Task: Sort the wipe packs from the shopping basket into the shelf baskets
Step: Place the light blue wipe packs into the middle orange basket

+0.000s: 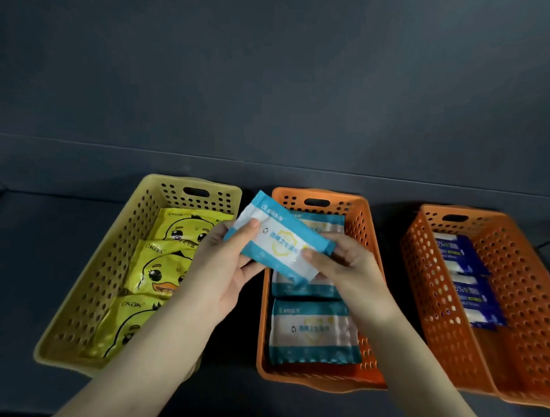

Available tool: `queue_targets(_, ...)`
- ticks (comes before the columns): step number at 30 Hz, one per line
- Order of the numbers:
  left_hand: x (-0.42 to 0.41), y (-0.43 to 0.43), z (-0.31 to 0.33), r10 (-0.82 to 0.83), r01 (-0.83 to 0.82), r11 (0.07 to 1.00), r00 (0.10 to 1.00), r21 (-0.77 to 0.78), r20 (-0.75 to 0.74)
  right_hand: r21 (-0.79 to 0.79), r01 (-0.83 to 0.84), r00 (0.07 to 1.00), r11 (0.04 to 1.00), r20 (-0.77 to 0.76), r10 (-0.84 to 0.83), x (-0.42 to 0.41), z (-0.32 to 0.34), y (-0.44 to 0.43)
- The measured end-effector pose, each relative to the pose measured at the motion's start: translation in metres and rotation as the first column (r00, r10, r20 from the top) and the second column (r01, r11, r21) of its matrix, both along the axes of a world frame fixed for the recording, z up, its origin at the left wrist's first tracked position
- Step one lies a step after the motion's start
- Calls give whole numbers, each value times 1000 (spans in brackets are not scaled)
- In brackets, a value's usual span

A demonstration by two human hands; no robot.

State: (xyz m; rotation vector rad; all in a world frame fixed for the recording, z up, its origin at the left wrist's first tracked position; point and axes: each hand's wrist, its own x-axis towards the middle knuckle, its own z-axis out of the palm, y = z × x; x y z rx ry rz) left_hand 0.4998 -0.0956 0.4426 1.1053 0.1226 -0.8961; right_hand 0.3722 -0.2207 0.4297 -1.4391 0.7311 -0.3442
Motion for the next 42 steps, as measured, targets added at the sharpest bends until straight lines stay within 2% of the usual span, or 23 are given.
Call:
queue_targets(2, 5, 0, -3, -41, 34, 996, 996, 82, 80, 142, 122, 987, 982, 85, -134, 1, 2, -6)
queue_targets(4, 5, -1, -7, -95, 69, 987, 979, 142, 182, 189, 197, 968, 962, 119, -222, 2, 6, -14)
queue_targets(6, 4, -2, -12, -142, 66, 975, 921, 214, 363, 49, 288, 953, 956, 85, -291, 6, 10, -25)
queue_targets(8, 4, -8, -16, -170, 53, 967, 863, 249, 476, -254, 370, 925, 894, 7, -381, 12, 10, -45)
queue_targets(10, 5, -17, -20, -182, 64, 965, 862, 254, 474, -515, 313, 903, 798, -98, -418, 21, 8, -64)
queue_targets(11, 7, -21, -23, -200, 83, 959, 874, 270, 443, -584, 261, 896, 768, -148, -418, 26, 6, -71)
queue_targets(13, 7, -28, -27, -256, 142, 938, 899, 315, 356, -636, 201, 879, 745, -218, -424, 37, -2, -75)
queue_targets(16, 4, -28, -33, -343, 241, 892, 912, 382, 224, -616, 144, 880, 775, -278, -384, 47, -15, -72)
queue_targets(18, 3, -27, -33, -365, 273, 886, 909, 375, 203, -637, 71, 865, 767, -343, -365, 49, -23, -69)
queue_targets(20, 4, -27, -34, -361, 264, 887, 908, 379, 212, -695, 26, 838, 719, -377, -395, 50, -28, -64)
queue_targets(22, 5, -26, -34, -372, 265, 883, 899, 387, 232, -779, -49, 833, 625, -377, -405, 50, -32, -56)
queue_targets(24, 5, -26, -33, -388, 273, 876, 889, 399, 244, -873, -190, 840, 449, -381, -387, 50, -36, -50)
queue_targets(25, 5, -26, -34, -394, 272, 872, 883, 407, 254, -882, -244, 841, 404, -400, -365, 50, -38, -49)
queue_targets(26, 5, -26, -34, -405, 270, 866, 873, 421, 272, -863, -280, 835, 420, -435, -337, 50, -41, -48)
queue_targets(29, 5, -26, -32, -468, 278, 826, 823, 490, 321, -771, -279, 829, 572, -495, -263, 50, -45, -49)
queue_targets(37, -1, -26, -24, -587, 297, 750, 710, 591, 388, -724, -236, 849, 648, -478, -225, 53, -40, -58)
queue_targets(39, -2, -25, -22, -563, 279, 763, 730, 583, 388, -722, -248, 853, 646, -478, -207, 52, -37, -57)
queue_targets(42, -3, -19, -18, -392, 223, 856, 869, 466, 303, -629, -287, 858, 722, -504, -98, 42, -23, -51)
